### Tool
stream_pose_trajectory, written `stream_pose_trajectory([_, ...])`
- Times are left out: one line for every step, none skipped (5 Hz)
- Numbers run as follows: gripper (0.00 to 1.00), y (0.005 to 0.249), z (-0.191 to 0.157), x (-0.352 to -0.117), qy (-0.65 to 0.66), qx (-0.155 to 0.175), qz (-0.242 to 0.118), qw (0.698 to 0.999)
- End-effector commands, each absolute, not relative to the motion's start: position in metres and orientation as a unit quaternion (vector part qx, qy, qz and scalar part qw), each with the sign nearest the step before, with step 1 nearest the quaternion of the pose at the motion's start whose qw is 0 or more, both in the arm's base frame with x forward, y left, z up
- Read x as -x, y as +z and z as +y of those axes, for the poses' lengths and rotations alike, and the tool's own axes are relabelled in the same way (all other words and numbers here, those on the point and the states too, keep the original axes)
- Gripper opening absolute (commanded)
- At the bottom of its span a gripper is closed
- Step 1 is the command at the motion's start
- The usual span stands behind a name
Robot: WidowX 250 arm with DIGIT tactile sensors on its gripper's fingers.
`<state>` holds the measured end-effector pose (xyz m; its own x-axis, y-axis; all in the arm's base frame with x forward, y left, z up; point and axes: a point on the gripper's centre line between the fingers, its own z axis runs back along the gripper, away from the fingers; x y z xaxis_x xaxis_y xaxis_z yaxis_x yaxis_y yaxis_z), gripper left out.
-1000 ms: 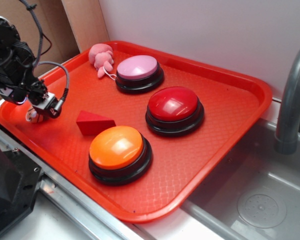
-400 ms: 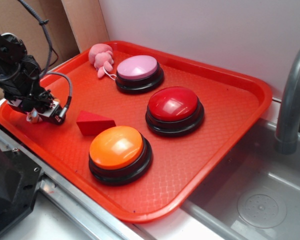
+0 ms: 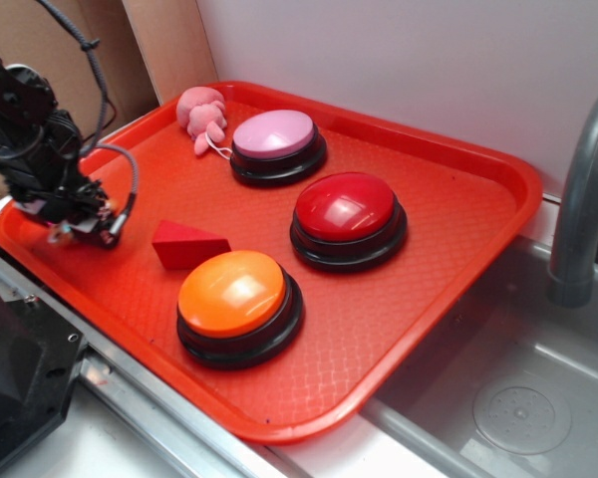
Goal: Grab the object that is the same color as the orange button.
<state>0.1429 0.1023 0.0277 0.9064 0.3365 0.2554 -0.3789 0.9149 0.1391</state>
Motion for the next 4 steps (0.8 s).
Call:
stream_pose_trajectory([0.0, 0.123, 0.076, -0.161, 0.261, -0.052, -0.103, 0.958])
stream_pose_trajectory([0.0, 0.174, 0.037, -0.185, 0.238, -0.013, -0.112, 0.965])
stream_pose_trajectory([0.0, 0.22, 0.01, -0.202, 0.223, 0.001, -0.123, 0.967])
stream_pose_trajectory([0.0, 0.243, -0.006, -0.212, 0.219, 0.001, -0.15, 0.964])
